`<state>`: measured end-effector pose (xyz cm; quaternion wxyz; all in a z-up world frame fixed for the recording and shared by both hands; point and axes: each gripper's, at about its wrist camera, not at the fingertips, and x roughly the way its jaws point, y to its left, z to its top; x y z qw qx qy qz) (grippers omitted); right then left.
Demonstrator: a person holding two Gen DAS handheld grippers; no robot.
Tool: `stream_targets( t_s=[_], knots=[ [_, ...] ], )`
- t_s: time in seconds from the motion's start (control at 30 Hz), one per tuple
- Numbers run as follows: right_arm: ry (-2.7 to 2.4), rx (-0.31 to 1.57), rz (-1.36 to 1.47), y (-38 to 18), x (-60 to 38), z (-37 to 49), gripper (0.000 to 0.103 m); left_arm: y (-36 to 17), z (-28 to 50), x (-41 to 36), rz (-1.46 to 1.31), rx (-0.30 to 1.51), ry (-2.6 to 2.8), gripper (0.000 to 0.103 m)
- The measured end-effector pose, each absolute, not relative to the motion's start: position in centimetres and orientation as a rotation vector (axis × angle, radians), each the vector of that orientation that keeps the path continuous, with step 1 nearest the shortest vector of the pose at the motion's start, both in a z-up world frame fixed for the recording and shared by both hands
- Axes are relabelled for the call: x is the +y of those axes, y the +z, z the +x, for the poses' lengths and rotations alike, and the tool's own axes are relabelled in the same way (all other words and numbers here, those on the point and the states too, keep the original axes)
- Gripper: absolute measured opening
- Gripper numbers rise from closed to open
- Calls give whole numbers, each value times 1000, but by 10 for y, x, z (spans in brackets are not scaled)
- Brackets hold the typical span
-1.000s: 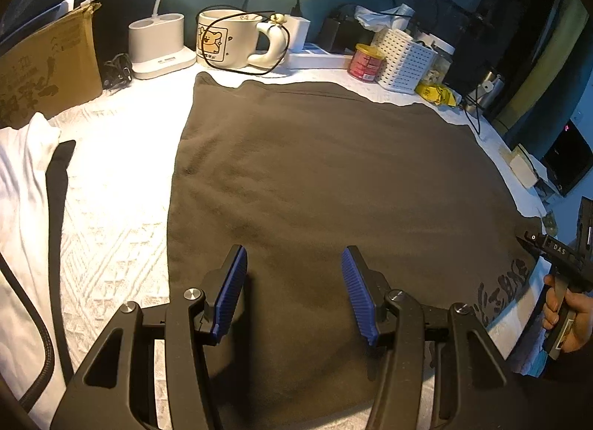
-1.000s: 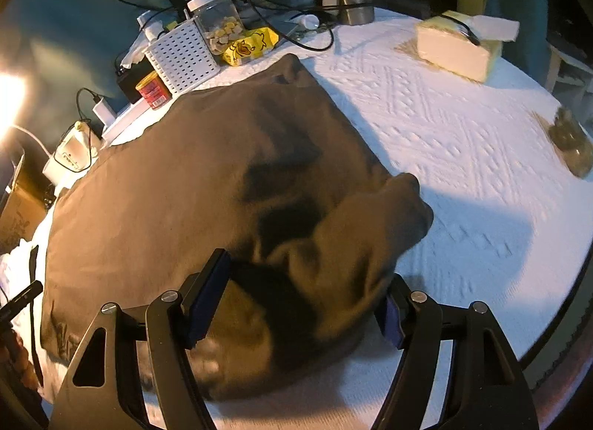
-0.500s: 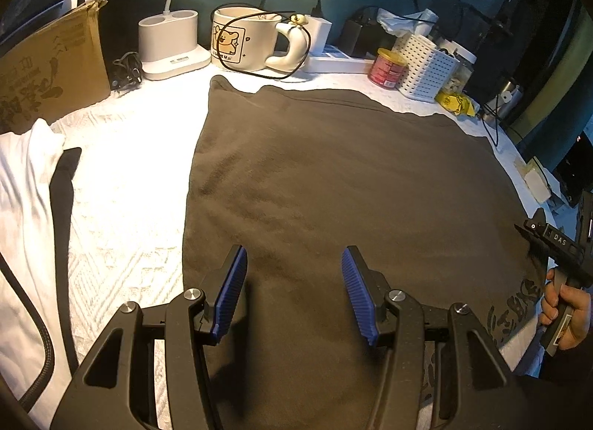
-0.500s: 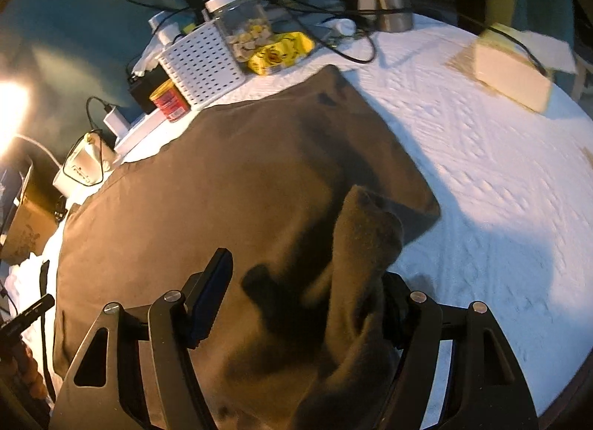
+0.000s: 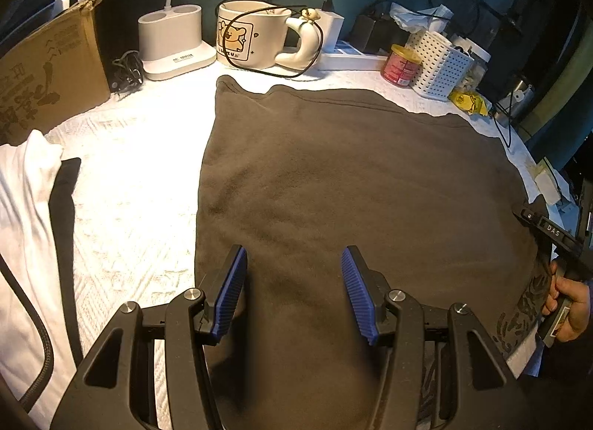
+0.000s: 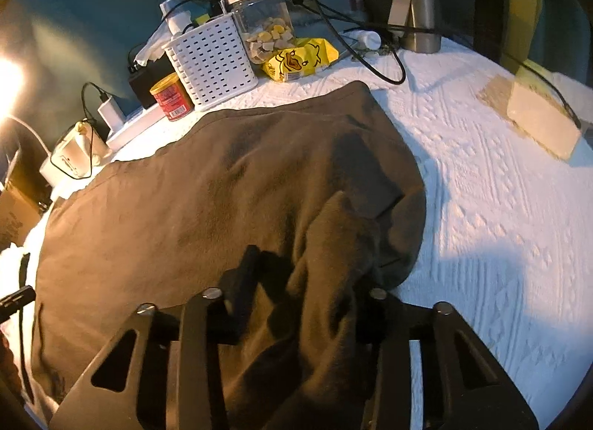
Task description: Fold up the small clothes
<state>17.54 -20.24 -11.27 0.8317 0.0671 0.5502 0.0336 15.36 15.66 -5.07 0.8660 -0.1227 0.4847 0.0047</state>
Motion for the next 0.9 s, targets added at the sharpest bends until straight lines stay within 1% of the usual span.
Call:
stream_targets(
  t_s=[0.03,0.07,0.1,0.17,0.4,0.9],
  knots=[
    [74,1166,132,-114,-201,176,31,-51,155,157,-256,1017,6,53],
    [84,1163,126,-114,-200,177,22,-52,155,157,-256,1017,3,53],
    [89,1161,122,-114,-199,177,19,-52,156,157,-256,1017,0,53],
    [93,1158,104,-113,-196,177,17,-52,157,158,-253,1012,-5,53],
    [93,1131,75,-98,-185,178,16,-50,155,165,-247,986,-20,53],
    [151,1053,5,-59,-128,174,15,-52,124,196,-268,927,-17,53]
  ],
)
